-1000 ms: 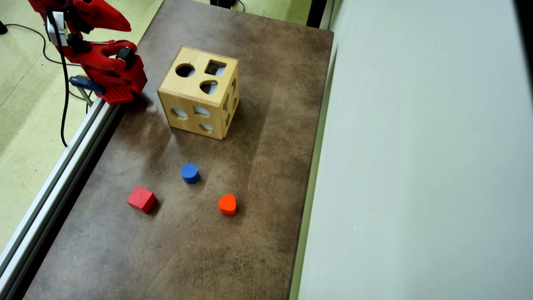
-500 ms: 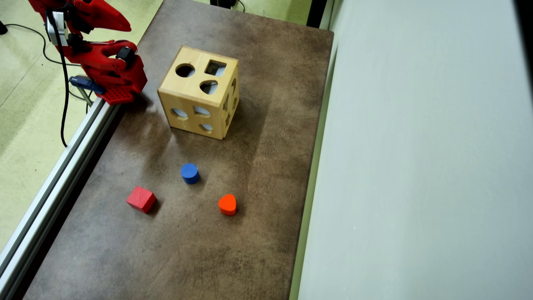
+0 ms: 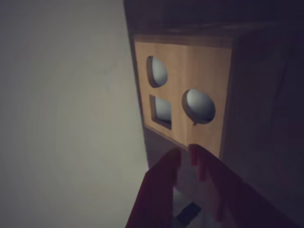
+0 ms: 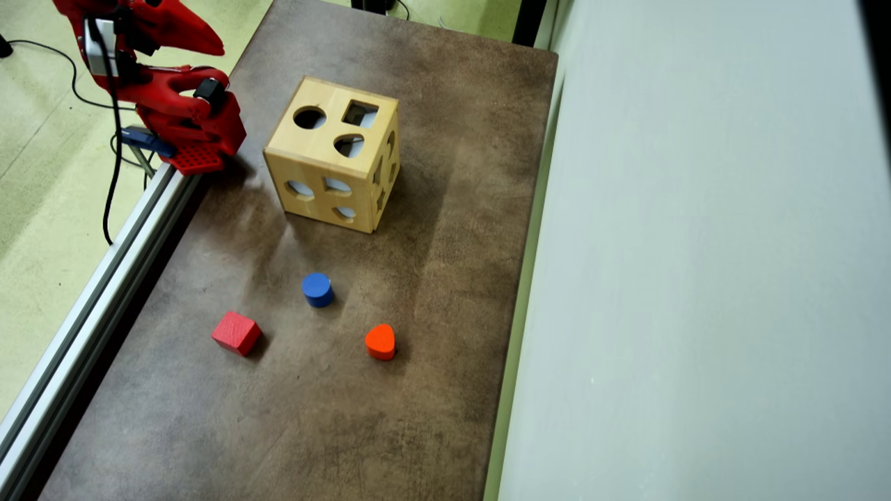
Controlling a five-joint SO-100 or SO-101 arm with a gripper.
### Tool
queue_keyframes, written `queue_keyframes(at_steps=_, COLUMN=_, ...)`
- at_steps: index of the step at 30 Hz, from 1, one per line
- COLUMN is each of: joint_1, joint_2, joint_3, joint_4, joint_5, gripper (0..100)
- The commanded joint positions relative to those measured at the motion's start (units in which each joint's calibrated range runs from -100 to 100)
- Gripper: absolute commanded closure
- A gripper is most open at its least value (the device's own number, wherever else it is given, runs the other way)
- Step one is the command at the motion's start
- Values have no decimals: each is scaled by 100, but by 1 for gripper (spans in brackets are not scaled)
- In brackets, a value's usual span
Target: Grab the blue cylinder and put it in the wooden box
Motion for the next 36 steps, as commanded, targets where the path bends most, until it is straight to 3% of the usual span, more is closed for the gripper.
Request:
queue_keyframes(at_steps=1, joint_1=227, joint_2=1059, joint_3=-133, joint_4=-15, joint_5=15, gripper=96)
queue_keyframes(at_steps=14, joint_1=2158, joint_2=3216, joint_3=-1009, joint_4=-2701, joint_5=20, gripper=96)
queue_keyframes(at_steps=24, joint_1=3302, joint_2=4914, joint_3=-1161, joint_4=-3079, joint_5=24, gripper=96)
queue_keyframes(at_steps=30, joint_1=3265, joint_2=5764, joint_3=-1251, joint_4=-2983, joint_5=103, gripper=96)
queue_keyframes(at_steps=36, joint_1=3243, joint_2=5899, joint_3=-1197, joint_4=-2983, joint_5=615, gripper=96)
